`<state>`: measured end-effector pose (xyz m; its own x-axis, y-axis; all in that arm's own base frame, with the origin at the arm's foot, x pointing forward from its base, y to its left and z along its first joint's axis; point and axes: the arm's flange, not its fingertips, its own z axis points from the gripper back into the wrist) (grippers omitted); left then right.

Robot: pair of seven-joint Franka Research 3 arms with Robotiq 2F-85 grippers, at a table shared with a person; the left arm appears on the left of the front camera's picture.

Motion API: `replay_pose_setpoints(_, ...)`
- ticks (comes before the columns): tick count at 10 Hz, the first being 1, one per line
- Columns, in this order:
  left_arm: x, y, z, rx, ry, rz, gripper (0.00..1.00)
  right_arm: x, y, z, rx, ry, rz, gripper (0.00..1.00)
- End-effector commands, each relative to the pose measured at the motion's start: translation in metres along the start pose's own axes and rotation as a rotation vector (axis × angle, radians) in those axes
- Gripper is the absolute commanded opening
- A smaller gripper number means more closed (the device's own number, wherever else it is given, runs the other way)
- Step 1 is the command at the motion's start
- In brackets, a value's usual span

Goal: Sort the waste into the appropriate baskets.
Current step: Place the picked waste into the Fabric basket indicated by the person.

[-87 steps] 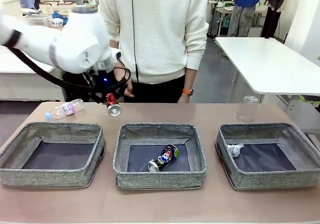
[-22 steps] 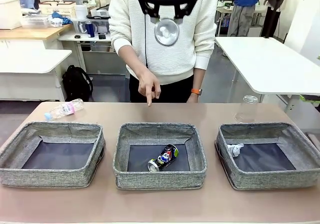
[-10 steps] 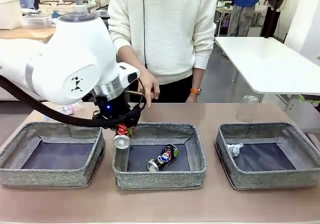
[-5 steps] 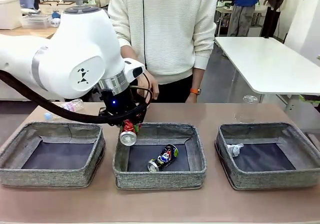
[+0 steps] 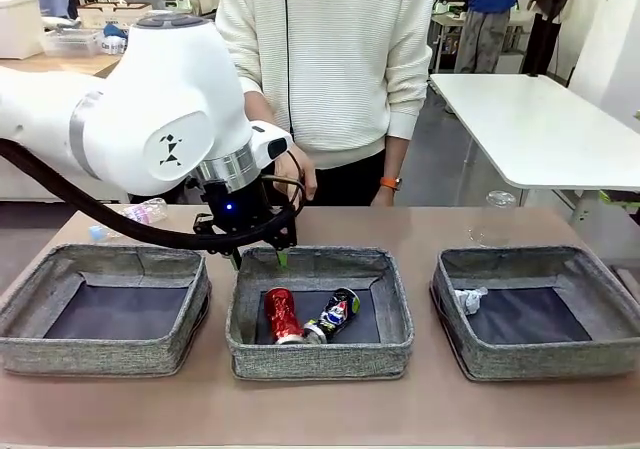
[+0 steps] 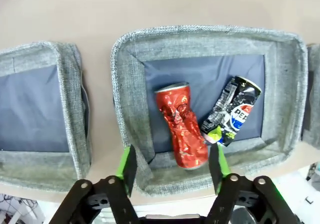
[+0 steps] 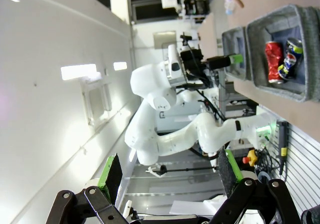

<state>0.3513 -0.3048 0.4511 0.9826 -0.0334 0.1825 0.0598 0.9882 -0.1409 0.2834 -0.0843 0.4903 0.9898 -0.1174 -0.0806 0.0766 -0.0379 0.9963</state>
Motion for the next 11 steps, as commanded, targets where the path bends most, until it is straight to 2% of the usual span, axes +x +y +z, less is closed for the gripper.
replay_pose_setpoints(1,0.003,0.003,0.004,-0.026,0.020,-0.019,1.00,0.000,0.002,0.000,0.016,0.002,0.019,1.00)
replay_pose_setpoints(3,0.004,0.004,0.004,-0.051,0.034,-0.030,1.00,0.000,0.002,0.000,0.016,0.002,0.019,1.00)
replay_pose_setpoints(4,0.004,0.007,0.008,-0.121,0.075,-0.115,1.00,0.000,0.002,0.000,0.016,0.002,0.019,1.00)
replay_pose_setpoints(5,0.006,0.025,0.027,-0.232,0.133,-0.257,1.00,0.000,0.002,0.000,0.016,0.002,0.019,1.00)
replay_pose_setpoints(6,0.000,0.054,0.061,-0.439,0.143,-0.403,1.00,0.000,0.002,0.000,0.016,0.002,0.019,1.00)
replay_pose_setpoints(8,-0.018,0.130,0.133,-0.754,0.002,-0.537,1.00,0.000,0.002,0.000,0.016,0.002,0.019,1.00)
replay_pose_setpoints(9,-0.027,0.169,0.151,-0.898,-0.043,-0.567,1.00,0.000,0.002,0.000,0.016,0.002,0.019,1.00)
replay_pose_setpoints(11,-0.049,0.237,0.159,-1.060,-0.200,-0.487,1.00,0.000,0.002,0.000,0.016,0.002,0.019,1.00)
